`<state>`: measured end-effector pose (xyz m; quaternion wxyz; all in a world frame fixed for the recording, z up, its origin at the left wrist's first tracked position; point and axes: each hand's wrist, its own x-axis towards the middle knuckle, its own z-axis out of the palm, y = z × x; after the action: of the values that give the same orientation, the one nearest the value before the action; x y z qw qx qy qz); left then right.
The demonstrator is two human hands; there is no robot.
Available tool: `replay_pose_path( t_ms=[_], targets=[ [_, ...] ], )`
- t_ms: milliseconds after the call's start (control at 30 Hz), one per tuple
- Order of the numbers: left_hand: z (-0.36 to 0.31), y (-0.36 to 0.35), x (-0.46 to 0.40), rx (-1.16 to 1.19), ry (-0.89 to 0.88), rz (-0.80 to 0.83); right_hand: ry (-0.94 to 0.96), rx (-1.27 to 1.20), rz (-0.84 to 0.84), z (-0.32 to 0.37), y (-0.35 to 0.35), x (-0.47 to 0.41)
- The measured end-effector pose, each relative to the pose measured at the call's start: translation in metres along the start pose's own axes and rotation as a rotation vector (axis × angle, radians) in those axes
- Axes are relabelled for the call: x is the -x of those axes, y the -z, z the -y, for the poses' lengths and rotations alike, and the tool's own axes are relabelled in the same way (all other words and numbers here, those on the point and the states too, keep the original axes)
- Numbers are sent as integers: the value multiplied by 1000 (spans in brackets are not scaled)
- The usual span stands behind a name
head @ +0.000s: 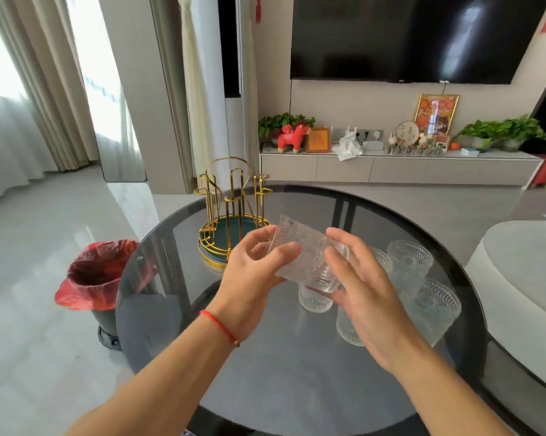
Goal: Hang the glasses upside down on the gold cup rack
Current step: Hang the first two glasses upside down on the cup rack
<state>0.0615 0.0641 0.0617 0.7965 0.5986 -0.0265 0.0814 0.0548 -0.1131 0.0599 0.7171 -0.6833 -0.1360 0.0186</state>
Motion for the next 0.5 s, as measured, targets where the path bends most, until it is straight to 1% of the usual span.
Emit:
replay_pose_path(
  t_ms=[100, 200, 233, 267, 300, 333, 400, 433, 500],
  targets=[
    [5, 13, -18, -116, -60, -14, -49, -79, -42, -1, -10, -20],
    [9, 32, -37, -279, -92, 80, -31, -33, -126, -2, -16, -37],
    [12, 40, -44, -310, -81, 89, -24, -23, -153, -1, -17, -45],
    [17, 47, -52, -323, -59, 70, -16, -17, -177, 1, -19, -54],
    [25, 55, -59, -406, -52, 8, -10, -7, -198, 4, -19, -64],
    [34, 63, -65, -573, -89, -70, 0, 9, -218, 7, -20, -76],
    [54, 78, -77, -1060, -167, -171, 24, 54, -271, 14, -17, -107],
    [62, 82, -80, -1217, -158, -177, 37, 80, -302, 19, -15, -124],
    [73, 87, -85, -1378, -105, -118, 51, 127, -366, 26, -11, -155]
  ],
)
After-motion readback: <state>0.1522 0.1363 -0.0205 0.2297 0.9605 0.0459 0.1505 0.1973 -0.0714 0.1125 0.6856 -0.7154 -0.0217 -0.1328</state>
